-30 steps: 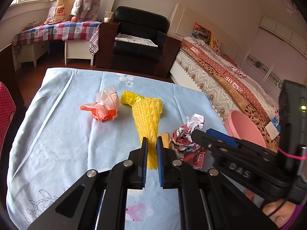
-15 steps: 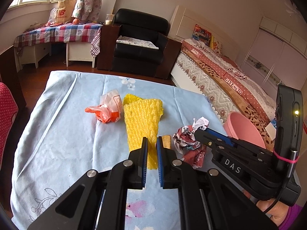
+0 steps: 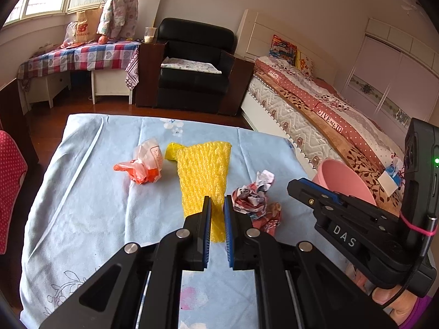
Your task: Collect trash
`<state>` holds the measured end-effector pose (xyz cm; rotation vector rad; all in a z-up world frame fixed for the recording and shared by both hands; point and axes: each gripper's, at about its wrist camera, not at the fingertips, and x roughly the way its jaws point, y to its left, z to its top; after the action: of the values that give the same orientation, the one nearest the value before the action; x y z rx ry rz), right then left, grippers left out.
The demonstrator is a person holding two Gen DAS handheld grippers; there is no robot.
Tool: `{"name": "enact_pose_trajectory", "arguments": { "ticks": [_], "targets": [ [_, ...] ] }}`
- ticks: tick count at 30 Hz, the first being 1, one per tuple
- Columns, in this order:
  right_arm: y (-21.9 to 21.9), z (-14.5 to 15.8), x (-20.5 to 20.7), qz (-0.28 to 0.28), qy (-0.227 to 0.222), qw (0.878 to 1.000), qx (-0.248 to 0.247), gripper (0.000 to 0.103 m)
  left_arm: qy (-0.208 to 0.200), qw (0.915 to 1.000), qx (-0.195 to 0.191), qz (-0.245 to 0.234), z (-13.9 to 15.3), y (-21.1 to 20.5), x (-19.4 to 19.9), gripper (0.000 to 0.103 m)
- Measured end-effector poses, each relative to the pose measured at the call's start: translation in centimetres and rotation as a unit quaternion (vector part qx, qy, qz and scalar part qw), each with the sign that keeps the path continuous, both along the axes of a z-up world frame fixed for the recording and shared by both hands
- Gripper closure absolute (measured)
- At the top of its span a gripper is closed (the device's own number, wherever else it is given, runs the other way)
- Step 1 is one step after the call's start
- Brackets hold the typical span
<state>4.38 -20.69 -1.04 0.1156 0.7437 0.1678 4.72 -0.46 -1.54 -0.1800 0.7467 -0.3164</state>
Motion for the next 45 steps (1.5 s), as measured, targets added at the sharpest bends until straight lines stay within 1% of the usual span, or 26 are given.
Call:
{"name": "enact_pose_trajectory", "arguments": {
  "ticks": [6, 13, 21, 31, 35, 42, 45],
  "targets": [
    [-1.5, 0.9, -1.1, -0.013, -0.017, 1.000, 0.009, 0.092, -0.007, 0.9999, 0.006, -0.008, 0.8, -1.2, -0.2, 0.095],
    [-3.8, 1.9, -2.2, -0.035, -0.036, 0.999, 0.019, 0.092, -0.022, 0.9993, 0.014, -0.028, 2.2, -3.4, -0.7, 0.095],
    [-8.2, 2.5, -3.5, -0.080, -0.049, 0.995, 0.025, 0.092, -0.038, 0.9971, 0.012, -0.066, 3.5, -7.1, -0.9, 0.095],
    [-15.5, 1.5, -5.3, -0.157, -0.046, 0.986, 0.044, 0.092, -0.051, 0.9914, 0.014, -0.120, 4.5, -13.2, -0.8, 0.095],
    [-18.1, 1.1, -5.8, -0.182, -0.049, 0.981, 0.046, 0.092, -0.049, 0.9890, 0.010, -0.139, 4.6, -15.6, -0.5, 0.095],
    [-22.6, -0.2, -6.8, -0.226, -0.045, 0.971, 0.058, 0.092, -0.045, 0.9843, 0.011, -0.170, 4.1, -19.8, 0.1, 0.095],
    [-23.8, -0.7, -6.9, -0.234, -0.042, 0.969, 0.067, 0.092, -0.038, 0.9825, 0.009, -0.182, 3.7, -21.5, 0.5, 0.095]
  ]
}}
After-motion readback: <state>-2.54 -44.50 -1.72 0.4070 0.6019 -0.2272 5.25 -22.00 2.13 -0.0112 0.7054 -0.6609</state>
